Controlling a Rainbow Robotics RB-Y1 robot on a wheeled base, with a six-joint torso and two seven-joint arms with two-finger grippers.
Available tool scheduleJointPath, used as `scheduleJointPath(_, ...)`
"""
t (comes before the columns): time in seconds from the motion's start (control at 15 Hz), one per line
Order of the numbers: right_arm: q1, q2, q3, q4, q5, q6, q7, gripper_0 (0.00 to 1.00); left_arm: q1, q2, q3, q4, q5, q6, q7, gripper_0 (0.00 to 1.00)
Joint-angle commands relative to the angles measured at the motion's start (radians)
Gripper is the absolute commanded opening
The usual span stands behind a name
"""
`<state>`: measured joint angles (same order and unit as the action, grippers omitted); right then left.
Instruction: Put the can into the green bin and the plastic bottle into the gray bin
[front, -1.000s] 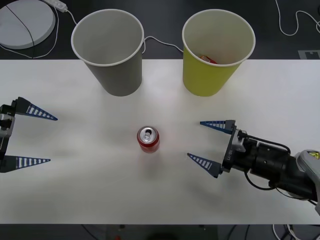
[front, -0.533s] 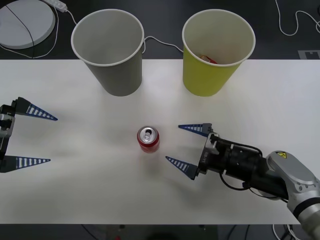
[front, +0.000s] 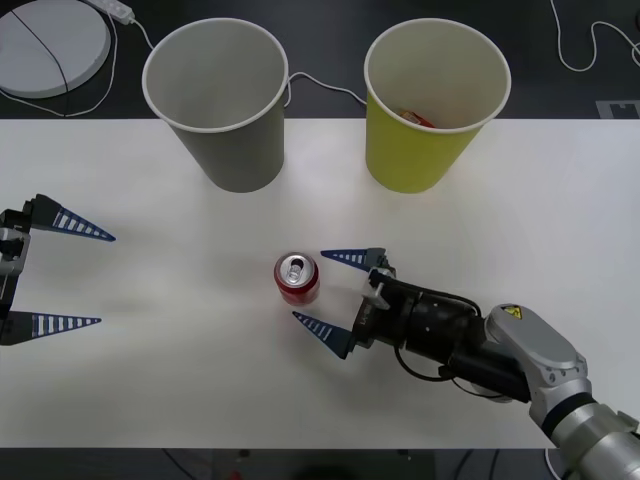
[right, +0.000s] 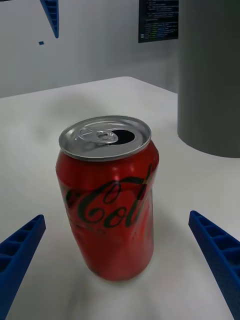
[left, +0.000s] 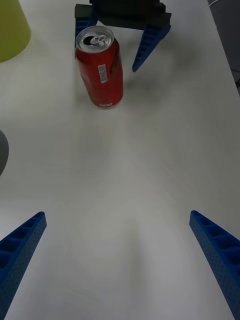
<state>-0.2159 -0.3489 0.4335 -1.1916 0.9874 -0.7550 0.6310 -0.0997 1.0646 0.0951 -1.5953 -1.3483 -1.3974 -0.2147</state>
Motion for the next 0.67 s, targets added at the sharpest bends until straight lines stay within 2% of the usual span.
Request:
scheduleJointPath(0.07,-0.013,0.019,0.033,0.0,0.0,0.057,0.004,1.0,0.0,0.0,0.0,0.0,0.0,0.0,0.0,1.0)
scheduleJointPath(0.67,-0.046,0.062,0.094,0.0,0.0,0.184,0.004,1.0,0.0,0.0,0.0,0.0,0.0,0.0,0.0,1.0)
